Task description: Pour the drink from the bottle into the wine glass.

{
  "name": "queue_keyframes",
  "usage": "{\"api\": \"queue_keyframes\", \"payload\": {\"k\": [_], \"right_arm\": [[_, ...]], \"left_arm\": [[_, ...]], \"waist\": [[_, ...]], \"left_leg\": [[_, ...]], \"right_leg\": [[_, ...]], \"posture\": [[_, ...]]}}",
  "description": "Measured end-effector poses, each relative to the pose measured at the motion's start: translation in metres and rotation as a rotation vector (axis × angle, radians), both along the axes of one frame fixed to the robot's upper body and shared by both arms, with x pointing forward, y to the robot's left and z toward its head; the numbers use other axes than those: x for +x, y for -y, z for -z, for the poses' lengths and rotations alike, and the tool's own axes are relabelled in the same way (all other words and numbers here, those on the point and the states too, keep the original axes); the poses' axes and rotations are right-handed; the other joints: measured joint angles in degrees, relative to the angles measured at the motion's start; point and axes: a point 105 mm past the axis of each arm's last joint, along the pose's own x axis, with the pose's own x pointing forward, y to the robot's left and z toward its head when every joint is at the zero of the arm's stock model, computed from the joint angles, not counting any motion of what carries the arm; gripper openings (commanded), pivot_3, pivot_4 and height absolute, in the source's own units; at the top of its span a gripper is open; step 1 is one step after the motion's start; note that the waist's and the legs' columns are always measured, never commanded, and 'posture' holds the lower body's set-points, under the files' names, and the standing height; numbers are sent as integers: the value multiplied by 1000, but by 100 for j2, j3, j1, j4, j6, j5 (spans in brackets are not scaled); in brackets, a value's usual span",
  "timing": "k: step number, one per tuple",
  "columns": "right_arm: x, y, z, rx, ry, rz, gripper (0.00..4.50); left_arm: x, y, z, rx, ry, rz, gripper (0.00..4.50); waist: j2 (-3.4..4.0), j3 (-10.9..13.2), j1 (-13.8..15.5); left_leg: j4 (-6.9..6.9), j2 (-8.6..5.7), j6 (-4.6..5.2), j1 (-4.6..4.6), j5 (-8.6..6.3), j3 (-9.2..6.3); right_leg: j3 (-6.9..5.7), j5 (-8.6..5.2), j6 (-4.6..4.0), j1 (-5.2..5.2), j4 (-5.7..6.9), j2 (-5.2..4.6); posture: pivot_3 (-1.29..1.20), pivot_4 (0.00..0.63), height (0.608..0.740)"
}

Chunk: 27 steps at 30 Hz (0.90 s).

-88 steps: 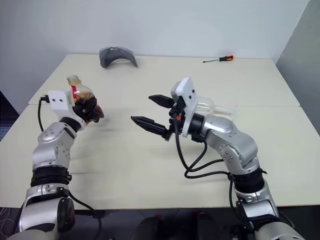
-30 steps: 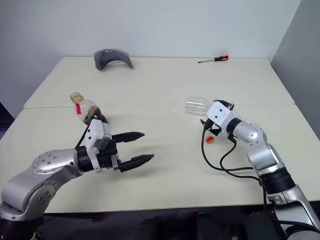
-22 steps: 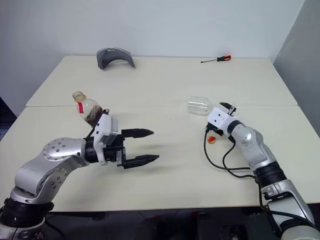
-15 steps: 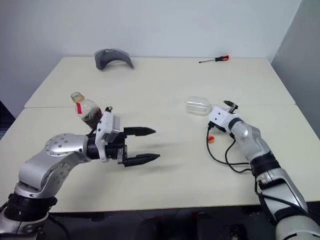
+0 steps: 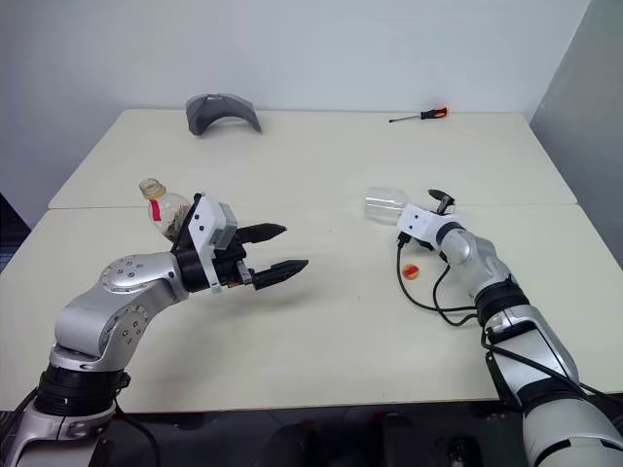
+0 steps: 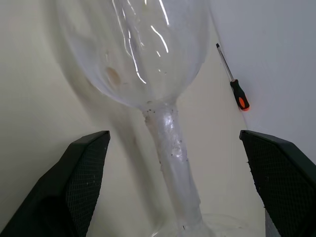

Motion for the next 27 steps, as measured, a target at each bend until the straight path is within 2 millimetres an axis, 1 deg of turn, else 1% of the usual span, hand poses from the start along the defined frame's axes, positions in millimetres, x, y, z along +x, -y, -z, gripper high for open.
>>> {"api": "queue_keyframes", "payload": {"k": [5, 7, 9, 15, 17, 19, 22, 24, 25, 27], "right_arm": [[4, 3, -1, -38, -1, 17, 4500], [5, 4, 1, -73, -5, 18, 4122], [6, 5, 3, -110, -12, 22, 3555], [5, 10, 14, -187, -42, 26, 1456], [7, 10, 8, -193, -32, 28, 684], [8, 12, 6, -206, -26, 36, 139], [9, 14, 5, -220, -16, 42, 145], [9, 11, 3, -215, 8, 33, 145], [9, 6, 0, -200, 31, 15, 145], [10, -13, -8, -114, 66, -34, 145]], "left_arm": [[-1, 4, -2, -12, 9, 7, 4454], [0, 5, -2, -20, 8, -1, 4500], [1, 7, -5, -26, 16, 2, 4500], [3, 8, -10, -26, 30, 5, 4500], [3, 9, -10, -26, 31, 6, 4500], [3, 9, -10, -28, 31, 6, 4500], [3, 9, -10, -28, 29, 4, 4500], [2, 8, -8, -28, 19, -6, 4500], [2, 6, -6, -31, 14, -21, 4500], [-1, 3, -3, -46, -6, -45, 4500]], "waist": [[0, 0, -3], [0, 0, -5], [0, 0, -5], [0, 0, -6], [0, 0, -8], [0, 0, -9], [0, 0, -10], [0, 0, -12], [0, 0, -16], [0, 0, -74]], "left_leg": [[0, 0, 0, 1, 0, 1], [0, 0, 0, 1, 0, 2], [0, 0, 0, 1, 0, 0], [0, 0, -1, 1, 1, 3], [0, 0, -1, 2, 1, 2], [0, 0, -1, 2, 1, 2], [0, 0, -1, 2, 1, 3], [0, 0, -1, 1, 1, 4], [0, 0, -1, 1, 1, 4], [-1, 2, -2, 1, 1, 5]], "right_leg": [[1, 0, 0, 0, 0, 0], [2, 0, 0, 0, 1, 0], [0, 0, 0, 0, 1, 0], [3, 0, 0, 0, 1, 0], [3, 0, 0, 0, 2, 0], [2, 0, 0, 0, 2, 0], [4, 0, 0, 0, 1, 0], [5, 0, 0, -1, 2, 0], [5, 0, 0, -2, 1, 0], [8, 0, 0, -4, 1, 1]], "posture": [[0, 150, 740], [0, 150, 740], [0, 150, 740], [0, 150, 740], [0, 150, 740], [0, 150, 740], [0, 150, 740], [0, 150, 740], [0, 150, 740], [0, 150, 740]]}}
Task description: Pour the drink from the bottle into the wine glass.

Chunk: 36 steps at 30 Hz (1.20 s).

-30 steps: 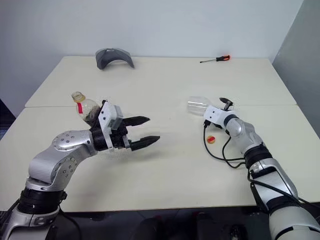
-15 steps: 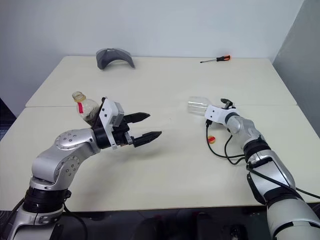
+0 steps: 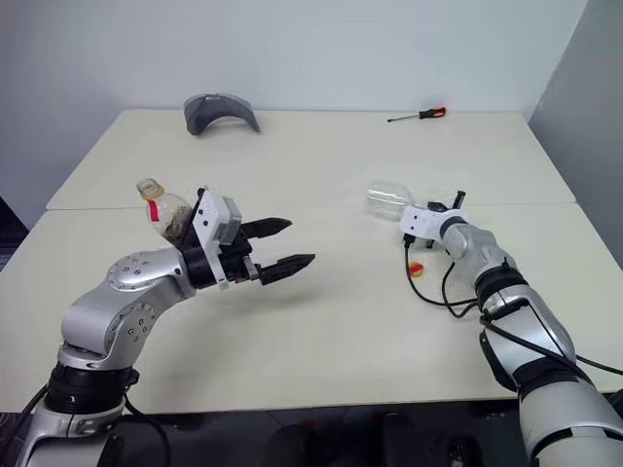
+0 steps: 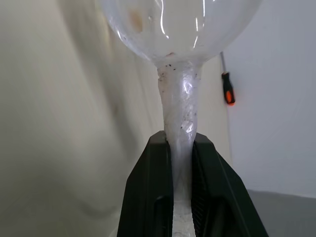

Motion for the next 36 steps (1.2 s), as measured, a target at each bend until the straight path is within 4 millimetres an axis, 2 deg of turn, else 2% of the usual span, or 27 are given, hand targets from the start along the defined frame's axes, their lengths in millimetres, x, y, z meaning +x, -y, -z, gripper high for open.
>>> {"api": "queue_keyframes", "payload": {"k": [3, 6, 9, 11, 13, 16, 20, 23, 26, 30, 36], "right_arm": [[-4, -46, -14, 261, 14, -125, 145], [-10, -78, -23, 454, -17, -225, 145], [-23, -122, -24, 841, -145, -332, 145], [-35, -150, -16, 936, -227, -402, 145], [-41, -163, -12, 971, -274, -431, 145], [-50, -190, -13, 1174, -365, -465, 145], [-47, -182, -1, 1257, -415, -411, 145], [-46, -179, 14, 1265, -448, -351, 145], [-45, -177, 25, 1250, -462, -296, 145], [-45, -175, 28, 1241, -470, -276, 145], [-56, -170, 34, 1176, -493, -304, 145]], "left_arm": [[-18, -5, 9, -62, -63, -37, 4500], [-35, -12, 20, -72, -116, -91, 4500], [-49, -29, 31, -89, -140, -260, 4500], [-55, -38, 34, -102, -153, -354, 4500], [-58, -43, 30, -103, -135, -401, 4500], [-63, -61, 21, -135, -81, -556, 4500], [-77, -72, 26, -142, -82, -680, 4500], [-86, -73, 32, -140, -106, -706, 4500], [-87, -72, 30, -153, -100, -714, 4500], [-82, -69, 23, -172, -73, -711, 4500], [-77, -66, 22, -181, -73, -696, 4500]], "waist": [[0, 0, -134], [0, 0, -154], [-1, -1, -170], [1, 1, -149], [1, 0, -25], [-4, -3, 70], [-4, -3, 137], [-4, -3, 101], [-4, -3, 90], [-5, -20, 96], [-4, -55, 105]], "left_leg": [[-2, 4, -1, 2, 0, 3], [-2, 6, -1, 0, 0, 1], [-3, 6, 0, 13, 0, 1], [-5, 7, 0, 12, -1, -4], [-1, 3, 0, 9, -1, -13], [1, -1, 0, 10, -1, -12], [1, -7, 0, 5, -1, -16], [-4, -2, 0, 9, -1, -15], [-5, 1, 0, 13, -1, -15], [-4, 0, 0, 16, -1, -15], [-9, 0, 0, 28, -1, -17]], "right_leg": [[9, 0, 0, -1, -1, 5], [4, 0, 0, -1, -5, 4], [11, 0, 0, 8, 0, 4], [2, 0, 0, 5, 7, 3], [-7, 1, -1, 6, 8, 0], [-6, 1, 0, 9, 3, -5], [-12, 1, 0, 11, -4, -11], [-12, 1, -1, 9, 2, -5], [-12, 1, -2, 8, 7, -1], [-11, 1, -2, 15, 4, -1], [-13, 0, -2, 29, -2, -1]], "posture": [[0, 150, 740], [0, 150, 740], [0, 150, 740], [0, 150, 740], [0, 150, 740], [0, 150, 740], [0, 150, 740], [0, 150, 740], [0, 150, 740], [0, 150, 740], [0, 150, 740]]}}
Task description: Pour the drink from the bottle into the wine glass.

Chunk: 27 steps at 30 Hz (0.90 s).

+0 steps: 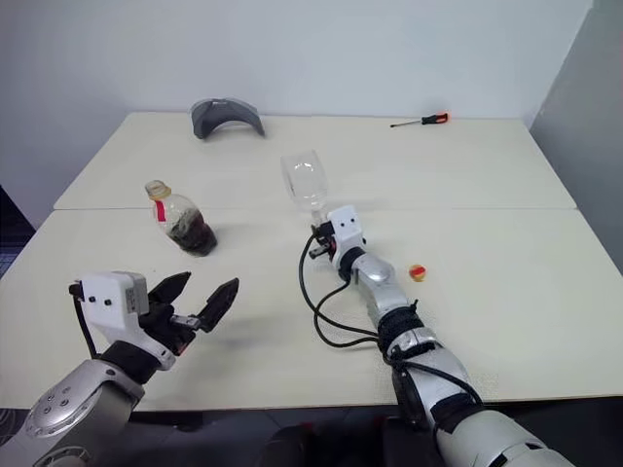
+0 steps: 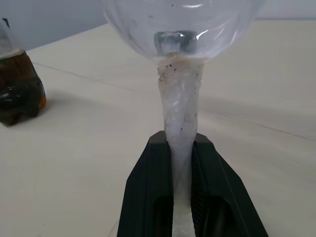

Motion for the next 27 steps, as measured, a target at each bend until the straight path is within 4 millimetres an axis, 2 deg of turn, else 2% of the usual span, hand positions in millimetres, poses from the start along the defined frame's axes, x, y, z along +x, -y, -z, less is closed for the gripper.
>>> {"api": "queue_keyframes", "payload": {"k": [5, 16, 19, 23, 27], "right_arm": [[-8, 10, 2, -107, -6, -60, 145], [-12, 0, -3, -178, -68, -123, 145], [-11, -5, -4, -153, -65, -124, 145], [-6, -20, -6, -36, -60, -84, 145], [5, -14, -7, 10, -34, -23, 145]], "left_arm": [[6, 1, -4, 4, 13, 13, 4500], [11, 4, -2, -7, 6, 27, 4500], [10, 3, -1, -7, 2, 23, 4500], [11, 3, -1, -8, 5, 21, 4500], [12, 5, -3, -9, 11, 25, 4500]], "waist": [[5, 3, 12], [5, 3, -4], [5, 3, -19], [11, 13, -44], [12, 15, -1]], "left_leg": [[-14, -2, 3, 69, -4, -11], [-16, -2, 2, 73, -3, -16], [-19, -1, 2, 74, -4, -16], [-33, 0, 1, 75, -3, -14], [-27, -4, 0, 63, -2, -17]], "right_leg": [[-12, -3, -1, 77, -28, 0], [-13, -4, -3, 76, -26, 1], [-13, -4, -4, 74, -26, 2], [-9, -5, -6, 65, -23, 5], [-13, -5, -5, 67, -37, 1]], "posture": [[0, 150, 740], [0, 150, 740], [0, 150, 740], [0, 150, 740], [0, 150, 740]]}}
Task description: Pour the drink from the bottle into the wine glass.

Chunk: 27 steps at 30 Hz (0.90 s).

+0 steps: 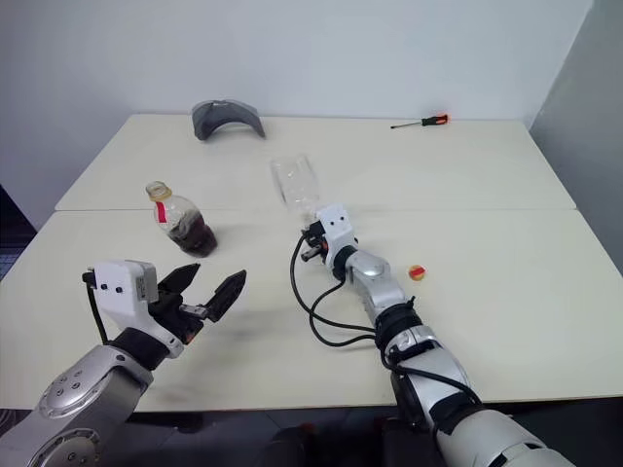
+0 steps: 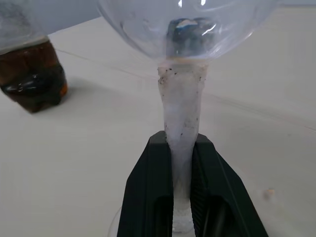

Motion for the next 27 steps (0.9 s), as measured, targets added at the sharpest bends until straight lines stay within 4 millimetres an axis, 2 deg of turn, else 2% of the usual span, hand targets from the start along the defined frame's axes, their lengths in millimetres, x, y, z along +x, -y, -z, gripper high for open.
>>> {"api": "queue_keyframes", "payload": {"k": [8, 17, 21, 27], "right_arm": [[3, 11, 9, 10, 54, 98, 145], [-1, 8, 18, -65, 53, 61, 145], [-5, 9, 26, -95, 38, 41, 145], [-6, 8, 25, -132, 21, 0, 145]], "left_arm": [[0, 0, -1, -2, 9, -7, 4500], [1, 0, -2, -9, 12, -8, 4500], [1, 0, -3, -9, 15, -12, 4500], [3, 1, -8, -10, 34, -6, 4500]], "waist": [[1, 0, -13], [-1, -5, -12], [1, -7, -14], [1, -7, -29]], "left_leg": [[-4, 1, -1, 4, 0, 0], [-18, 2, 0, 34, 0, 3], [-61, 3, 22, 119, -12, 7], [-63, 4, 21, 117, -12, 6]], "right_leg": [[0, 0, 0, 2, 2, 0], [4, -1, -1, 26, -3, 0], [7, -3, -4, 102, -39, 0], [6, -3, -4, 98, -40, 2]], "posture": [[0, 150, 740], [0, 150, 740], [0, 150, 740], [0, 150, 740]]}}
